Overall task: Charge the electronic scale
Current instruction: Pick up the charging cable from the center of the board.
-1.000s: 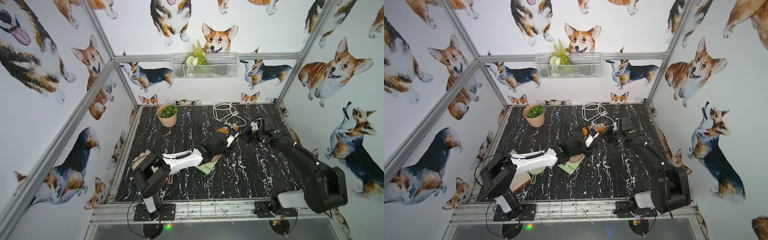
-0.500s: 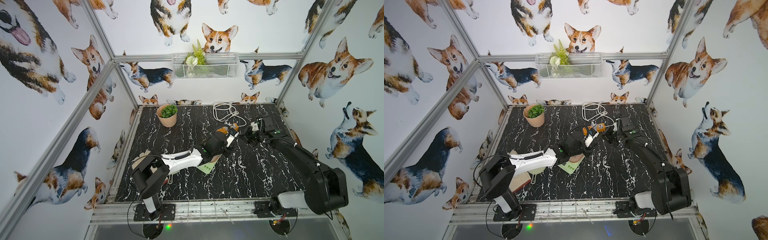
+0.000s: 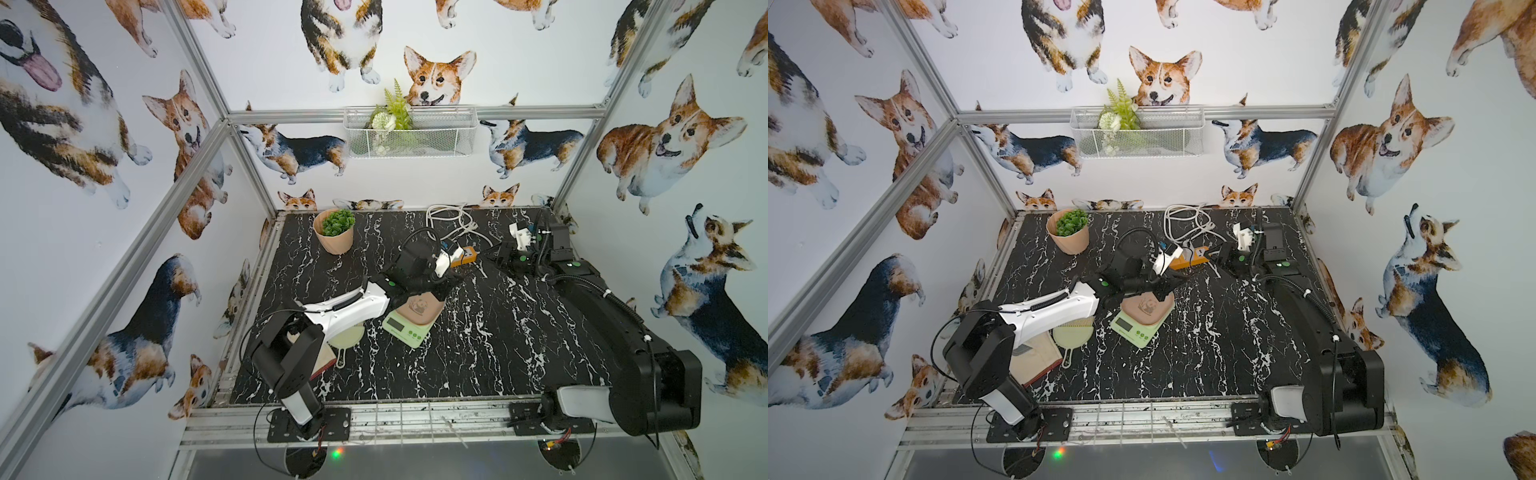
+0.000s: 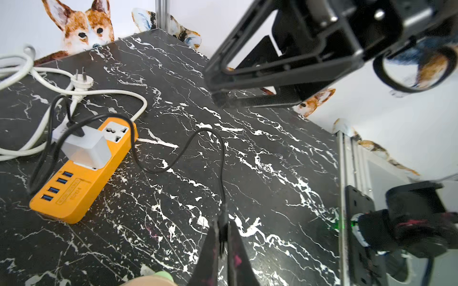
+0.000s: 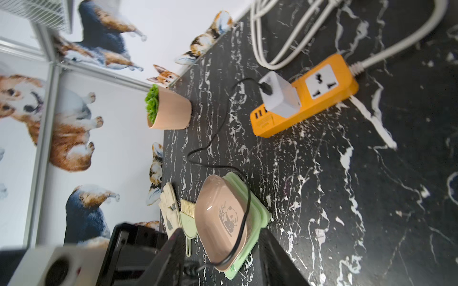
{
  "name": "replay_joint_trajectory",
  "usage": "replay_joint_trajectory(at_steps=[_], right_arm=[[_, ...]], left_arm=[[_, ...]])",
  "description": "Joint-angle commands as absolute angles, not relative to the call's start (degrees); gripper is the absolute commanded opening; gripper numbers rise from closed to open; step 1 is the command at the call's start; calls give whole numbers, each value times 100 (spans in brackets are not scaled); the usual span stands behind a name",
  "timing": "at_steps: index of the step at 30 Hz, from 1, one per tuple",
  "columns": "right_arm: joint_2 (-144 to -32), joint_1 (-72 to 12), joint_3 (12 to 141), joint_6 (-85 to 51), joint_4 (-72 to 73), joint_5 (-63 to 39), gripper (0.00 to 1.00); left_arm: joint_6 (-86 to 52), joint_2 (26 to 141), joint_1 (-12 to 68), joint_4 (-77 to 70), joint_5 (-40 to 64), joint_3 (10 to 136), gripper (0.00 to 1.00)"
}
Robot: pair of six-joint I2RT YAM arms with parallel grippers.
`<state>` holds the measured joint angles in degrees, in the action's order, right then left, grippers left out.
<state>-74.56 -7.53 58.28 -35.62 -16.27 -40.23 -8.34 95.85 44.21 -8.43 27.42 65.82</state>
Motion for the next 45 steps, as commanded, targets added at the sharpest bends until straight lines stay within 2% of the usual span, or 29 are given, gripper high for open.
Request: replay_joint_trajectory(at_steps=[1,5,9,13,18,22,34,45], right_arm=[[-7349,-716,5812,-2723,-569,-5485,49],[-7267,-728,5575,-2591,499,-6435,44],[-7147,-841,5379,-2182,1078,-6789,40],[-7205,-1086,5521,-1419,682,-6855,40],[-7399,-1469,6047,-151,-661,-6736,42],[-7565,-1523,6197,-109,-907,-6973,36],[-7628,-1688,6049,169,-1278,-6642,21],[-7826,-1749,6095,145,-1348,-6926,17]], left_arm=[[-1096,9545,4063,-362,4238,6826,5],[-1079,9545,3693,82,5074,7087,6],[-765,9545,3456,843,5646,7486,6],[-354,9545,3330,1698,6012,7884,6],[185,9616,3316,2683,6288,8320,6],[84,9589,3252,2547,6262,8280,6],[-226,9716,3234,2235,6388,8373,5],[-282,9841,3234,2213,6398,8468,5]])
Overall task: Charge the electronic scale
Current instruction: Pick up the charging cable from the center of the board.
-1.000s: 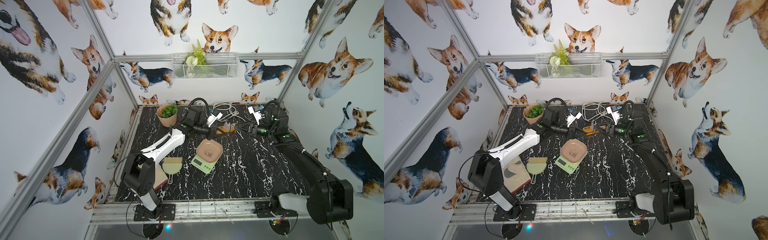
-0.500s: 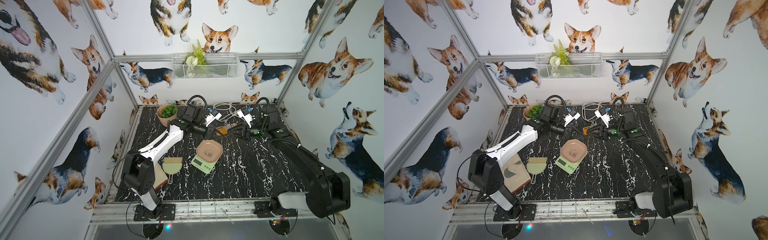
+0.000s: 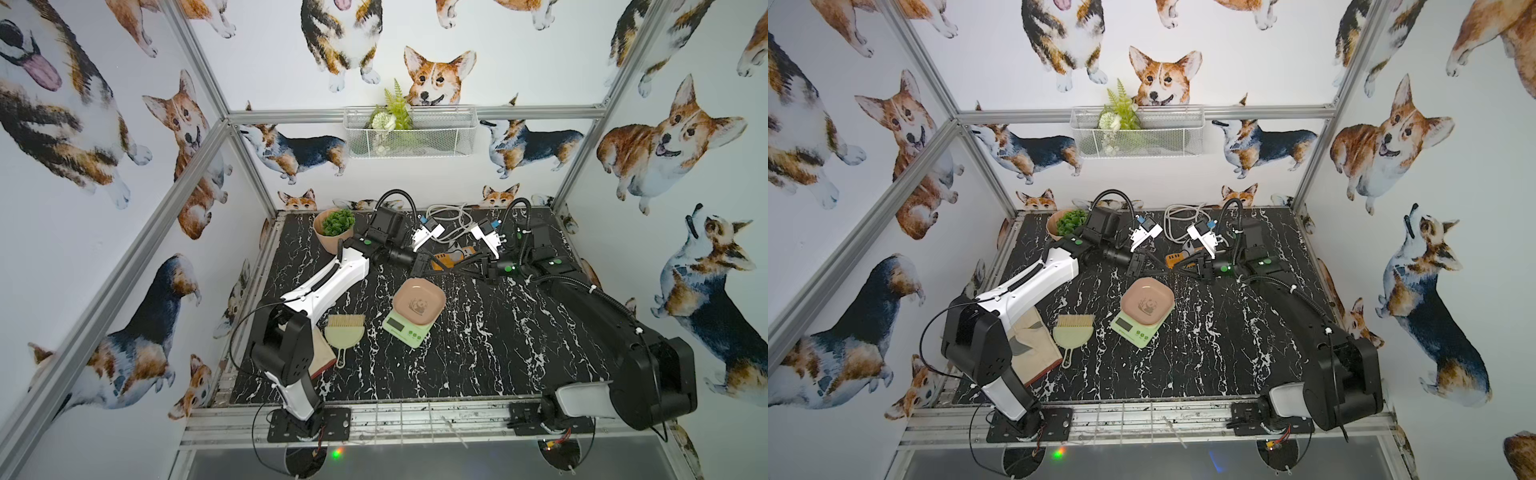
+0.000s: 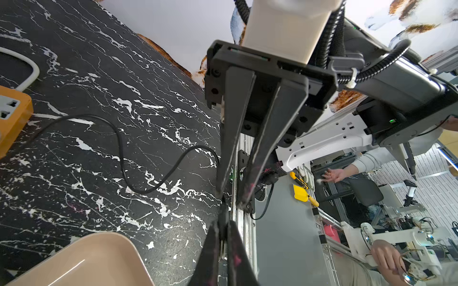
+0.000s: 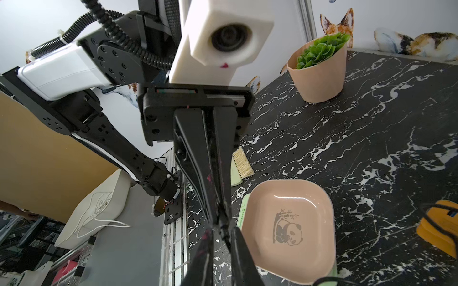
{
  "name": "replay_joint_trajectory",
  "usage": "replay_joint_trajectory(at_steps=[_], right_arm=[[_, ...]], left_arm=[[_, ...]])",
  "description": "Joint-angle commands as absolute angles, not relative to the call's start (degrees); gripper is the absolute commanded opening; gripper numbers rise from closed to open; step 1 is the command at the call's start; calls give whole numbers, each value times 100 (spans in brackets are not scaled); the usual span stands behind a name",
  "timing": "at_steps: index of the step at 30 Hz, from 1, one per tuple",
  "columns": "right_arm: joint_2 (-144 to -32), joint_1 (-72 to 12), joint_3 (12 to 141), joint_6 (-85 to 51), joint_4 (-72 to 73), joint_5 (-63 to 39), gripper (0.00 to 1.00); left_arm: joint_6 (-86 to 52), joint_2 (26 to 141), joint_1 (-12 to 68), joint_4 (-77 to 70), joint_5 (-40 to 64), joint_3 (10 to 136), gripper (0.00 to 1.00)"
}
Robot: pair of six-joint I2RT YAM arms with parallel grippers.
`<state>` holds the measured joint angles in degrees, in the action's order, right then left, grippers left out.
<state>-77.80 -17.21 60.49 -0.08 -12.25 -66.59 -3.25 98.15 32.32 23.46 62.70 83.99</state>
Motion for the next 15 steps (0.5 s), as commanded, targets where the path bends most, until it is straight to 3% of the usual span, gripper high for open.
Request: replay_joint_trajectory(at_steps=[1,15], right_arm=[[-7839,-1756,6100,151,-1370,-6934,17],[-8006,-1775,6368,299,-1622,-6430,30]], left_arm=[[-290,9846,3234,2199,6393,8473,5],[-369,9883,3272,2081,6541,8482,5]])
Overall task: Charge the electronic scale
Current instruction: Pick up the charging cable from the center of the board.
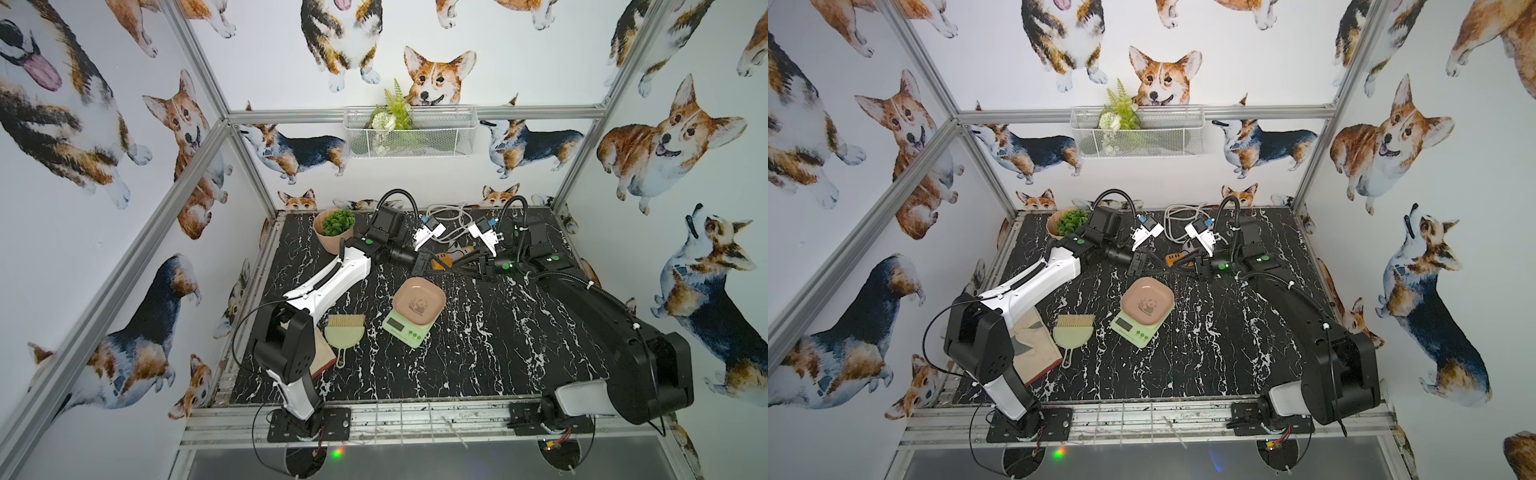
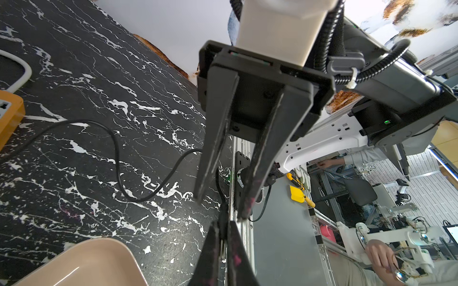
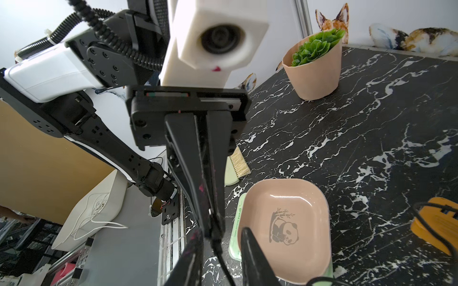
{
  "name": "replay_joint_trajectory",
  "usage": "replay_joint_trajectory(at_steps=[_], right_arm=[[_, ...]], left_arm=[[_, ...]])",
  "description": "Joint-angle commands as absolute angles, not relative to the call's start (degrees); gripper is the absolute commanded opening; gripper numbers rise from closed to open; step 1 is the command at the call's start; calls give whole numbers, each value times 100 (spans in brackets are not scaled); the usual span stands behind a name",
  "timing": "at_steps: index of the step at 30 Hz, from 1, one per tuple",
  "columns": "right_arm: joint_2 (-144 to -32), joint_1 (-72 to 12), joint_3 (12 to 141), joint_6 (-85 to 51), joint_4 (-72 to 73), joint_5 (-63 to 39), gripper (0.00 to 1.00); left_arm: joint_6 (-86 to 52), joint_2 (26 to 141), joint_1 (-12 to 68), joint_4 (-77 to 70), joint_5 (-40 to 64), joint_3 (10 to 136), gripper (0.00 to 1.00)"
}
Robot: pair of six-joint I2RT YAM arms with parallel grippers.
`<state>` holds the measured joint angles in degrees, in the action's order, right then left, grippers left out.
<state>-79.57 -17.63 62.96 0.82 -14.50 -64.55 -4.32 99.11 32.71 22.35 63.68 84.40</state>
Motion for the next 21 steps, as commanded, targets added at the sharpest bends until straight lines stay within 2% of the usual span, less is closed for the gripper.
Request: replay_joint_trajectory(at_steps=[1,10,21], right_arm=[[-8008,-1775,6347,300,-1590,-6444,31],[-7806,-1775,6095,309,-1312,-6826,31],[-7789,-1773,6102,287,-1257,-6770,15]], left_arm=[[-379,9873,3276,2083,6547,8473,5],[-651,9860,3276,1700,6516,8333,4],[-747,9826,3287,1556,6514,8262,4]])
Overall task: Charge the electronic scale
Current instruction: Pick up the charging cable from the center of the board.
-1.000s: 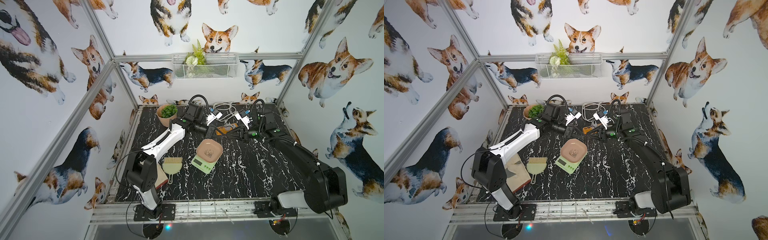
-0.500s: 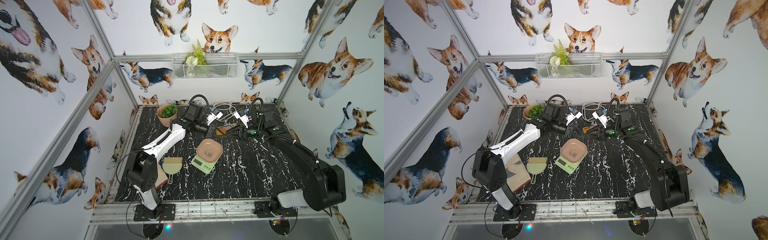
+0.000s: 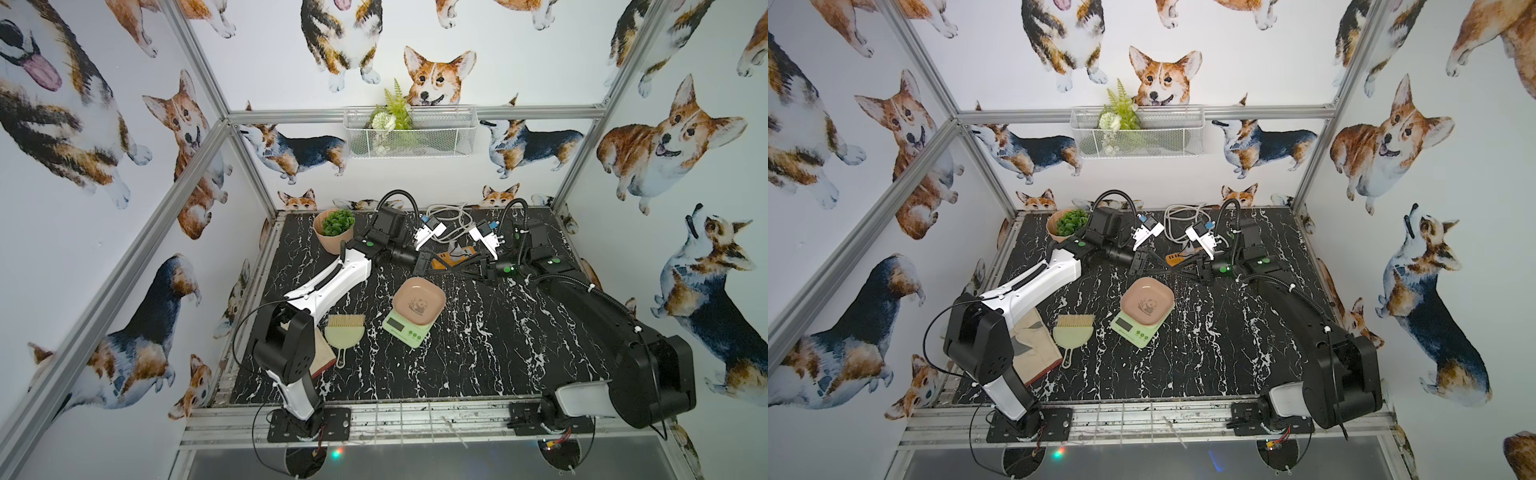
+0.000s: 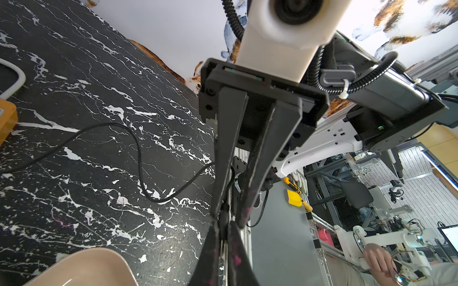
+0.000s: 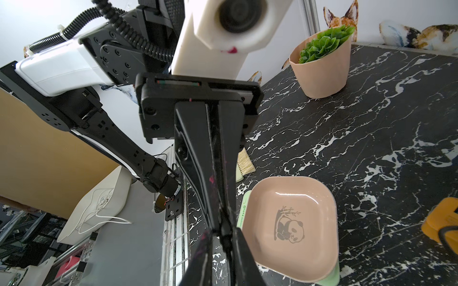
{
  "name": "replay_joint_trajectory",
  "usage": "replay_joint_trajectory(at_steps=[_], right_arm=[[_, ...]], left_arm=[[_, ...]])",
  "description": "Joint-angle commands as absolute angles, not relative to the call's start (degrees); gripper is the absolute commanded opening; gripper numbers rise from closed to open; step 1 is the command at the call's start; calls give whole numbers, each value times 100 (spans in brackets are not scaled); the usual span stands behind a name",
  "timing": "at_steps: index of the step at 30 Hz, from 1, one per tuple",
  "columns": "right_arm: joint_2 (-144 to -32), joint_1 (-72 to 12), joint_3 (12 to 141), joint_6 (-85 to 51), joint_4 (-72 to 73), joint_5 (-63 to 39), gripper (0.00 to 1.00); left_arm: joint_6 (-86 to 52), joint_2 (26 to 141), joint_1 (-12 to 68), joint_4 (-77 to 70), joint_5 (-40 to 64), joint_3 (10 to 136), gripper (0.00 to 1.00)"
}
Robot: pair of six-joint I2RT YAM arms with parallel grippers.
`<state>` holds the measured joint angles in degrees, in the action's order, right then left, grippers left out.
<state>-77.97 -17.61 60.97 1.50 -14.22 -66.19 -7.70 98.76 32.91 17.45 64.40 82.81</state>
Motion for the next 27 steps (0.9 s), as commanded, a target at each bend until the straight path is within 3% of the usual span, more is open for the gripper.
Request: replay_joint_trajectory(at_steps=[1,10,20,27], right_arm=[[-7794,-1774,6091,266,-1229,-6784,13],[-7694,-1741,5960,144,-955,-6839,11],[-7722,-1740,5867,-167,-585,-6855,0],[-7708,-1655,5816,-243,-658,-6899,0]], left_arm=[[-748,9825,3285,1552,6514,8253,4],[-716,9792,3296,1604,6542,8222,6],[-791,9721,3320,1398,6610,8086,23],[-869,9545,3207,1279,6249,7943,43]])
